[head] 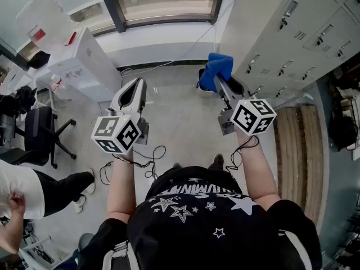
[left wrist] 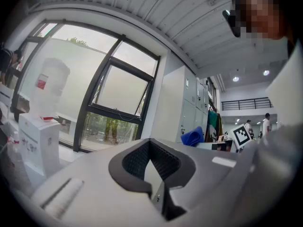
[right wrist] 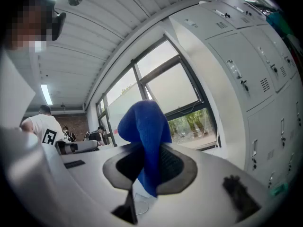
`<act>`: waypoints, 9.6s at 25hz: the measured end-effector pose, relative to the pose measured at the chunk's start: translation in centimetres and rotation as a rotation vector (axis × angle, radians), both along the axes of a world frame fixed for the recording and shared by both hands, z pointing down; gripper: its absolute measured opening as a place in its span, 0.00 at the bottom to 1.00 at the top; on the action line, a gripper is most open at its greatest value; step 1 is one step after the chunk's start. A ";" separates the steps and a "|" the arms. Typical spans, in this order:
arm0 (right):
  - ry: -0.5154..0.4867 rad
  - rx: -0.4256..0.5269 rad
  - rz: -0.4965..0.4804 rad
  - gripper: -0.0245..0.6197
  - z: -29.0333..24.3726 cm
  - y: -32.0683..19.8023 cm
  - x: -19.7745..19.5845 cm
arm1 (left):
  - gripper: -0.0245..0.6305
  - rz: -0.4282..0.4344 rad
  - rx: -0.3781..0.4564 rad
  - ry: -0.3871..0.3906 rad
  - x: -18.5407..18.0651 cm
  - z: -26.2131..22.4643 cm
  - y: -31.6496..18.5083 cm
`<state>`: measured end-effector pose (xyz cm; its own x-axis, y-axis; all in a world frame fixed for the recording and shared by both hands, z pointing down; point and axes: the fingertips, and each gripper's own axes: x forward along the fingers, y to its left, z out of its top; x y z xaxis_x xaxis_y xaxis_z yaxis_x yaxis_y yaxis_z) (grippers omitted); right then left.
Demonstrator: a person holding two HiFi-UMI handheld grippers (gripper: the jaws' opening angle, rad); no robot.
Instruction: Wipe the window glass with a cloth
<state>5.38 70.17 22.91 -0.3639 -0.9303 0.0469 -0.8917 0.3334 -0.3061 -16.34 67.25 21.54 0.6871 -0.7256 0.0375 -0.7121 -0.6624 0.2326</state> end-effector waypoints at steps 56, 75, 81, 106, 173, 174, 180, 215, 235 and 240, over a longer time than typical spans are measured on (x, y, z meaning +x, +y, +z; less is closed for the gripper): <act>-0.012 -0.084 -0.112 0.15 4.2 -26.2 -0.4 | 0.05 -0.097 0.008 -0.092 1.2 2.8 -22.2; 0.023 -0.102 -0.129 0.15 5.7 -34.8 3.8 | 0.05 -0.141 -0.007 -0.082 5.2 3.3 -29.3; 0.021 -0.108 -0.129 0.15 6.0 -36.0 3.4 | 0.05 -0.131 -0.011 -0.087 5.0 3.6 -30.7; 0.054 -0.171 0.046 0.15 6.2 -56.4 -3.7 | 0.05 0.048 -0.034 -0.049 -1.6 4.0 -55.3; 0.214 -0.219 -0.332 0.15 14.1 -93.1 -17.6 | 0.05 -0.255 -0.138 -0.165 -9.8 12.5 -86.5; 0.221 -0.214 -0.341 0.15 14.3 -93.9 -18.9 | 0.05 -0.258 -0.133 -0.167 -10.8 12.6 -87.1; 0.230 -0.177 -0.372 0.15 15.2 -99.0 -25.2 | 0.05 -0.283 -0.101 -0.151 -15.6 12.5 -90.1; 0.087 -0.106 -0.176 0.15 17.8 -104.0 -6.9 | 0.05 -0.094 -0.084 -0.180 6.2 15.5 -93.3; 0.005 -0.107 0.178 0.15 18.5 -97.9 24.8 | 0.05 0.103 -0.077 -0.225 28.3 16.5 -91.1; -0.007 -0.090 0.276 0.15 17.9 -96.6 29.7 | 0.05 0.142 -0.071 -0.227 30.9 16.6 -90.6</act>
<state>35.08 -26.40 40.81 -0.0986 -0.9863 0.1320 -0.9427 0.0501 -0.3297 14.60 -23.34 38.11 0.7498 -0.6126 0.2500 -0.6527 -0.7469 0.1270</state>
